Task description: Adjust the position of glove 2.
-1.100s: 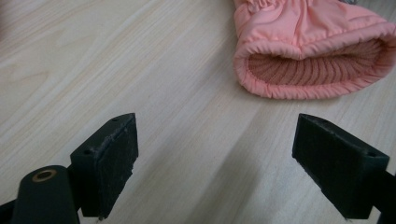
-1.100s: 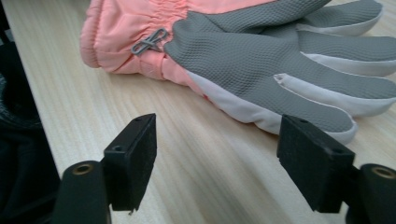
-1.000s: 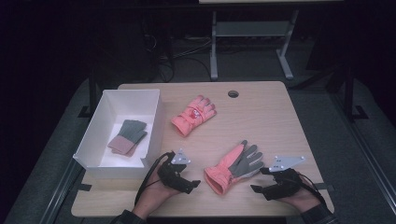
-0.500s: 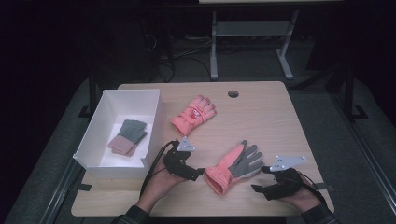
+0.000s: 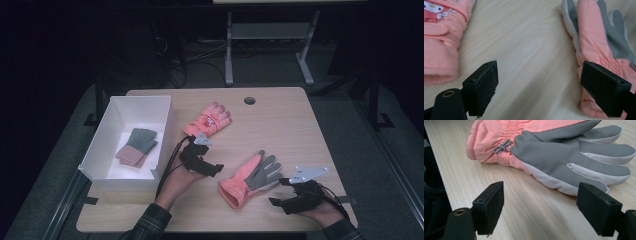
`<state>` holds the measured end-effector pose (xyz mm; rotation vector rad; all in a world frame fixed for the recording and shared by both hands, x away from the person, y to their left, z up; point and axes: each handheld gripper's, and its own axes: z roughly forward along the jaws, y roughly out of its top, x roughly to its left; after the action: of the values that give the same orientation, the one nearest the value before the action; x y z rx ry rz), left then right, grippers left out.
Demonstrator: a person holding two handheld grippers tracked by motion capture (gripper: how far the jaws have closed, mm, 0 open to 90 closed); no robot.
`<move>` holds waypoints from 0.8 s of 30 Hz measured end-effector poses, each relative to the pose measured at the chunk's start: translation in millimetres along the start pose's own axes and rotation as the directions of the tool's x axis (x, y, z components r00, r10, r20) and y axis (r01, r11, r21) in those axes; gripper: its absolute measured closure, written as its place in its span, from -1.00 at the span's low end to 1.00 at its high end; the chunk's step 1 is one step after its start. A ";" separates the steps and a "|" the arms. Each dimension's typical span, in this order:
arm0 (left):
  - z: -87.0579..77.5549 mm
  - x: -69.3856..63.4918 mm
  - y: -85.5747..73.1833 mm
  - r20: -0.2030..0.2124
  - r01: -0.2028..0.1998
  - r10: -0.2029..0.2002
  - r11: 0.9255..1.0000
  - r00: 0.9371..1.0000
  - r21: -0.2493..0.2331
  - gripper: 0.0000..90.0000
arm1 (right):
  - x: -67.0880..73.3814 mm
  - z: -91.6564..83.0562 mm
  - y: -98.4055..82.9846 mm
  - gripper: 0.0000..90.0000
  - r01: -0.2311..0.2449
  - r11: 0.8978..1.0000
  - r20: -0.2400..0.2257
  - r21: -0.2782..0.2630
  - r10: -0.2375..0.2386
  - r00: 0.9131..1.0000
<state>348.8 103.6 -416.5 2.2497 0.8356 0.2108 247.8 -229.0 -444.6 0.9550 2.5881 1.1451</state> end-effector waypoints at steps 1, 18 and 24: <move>0.4 2.3 1.6 -0.003 -0.002 0.002 1.000 1.000 0.002 -0.68 | 0.1 -0.2 0.1 -0.51 0.001 1.000 -0.002 -0.002 -0.001 1.000; 22.0 39.6 44.4 -0.070 0.033 -0.036 0.999 0.997 -0.030 -0.62 | -0.5 -0.5 0.6 -0.51 -0.009 1.000 -0.012 -0.011 0.009 1.000; 26.9 58.2 61.2 -0.113 0.043 -0.048 0.998 0.992 -0.042 -0.47 | -0.5 -0.3 0.7 -0.50 -0.013 1.000 -0.020 -0.012 0.013 1.000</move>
<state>435.1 91.8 -400.0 2.1962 0.9340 0.3340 248.4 -229.1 -443.9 0.9645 2.5909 1.1776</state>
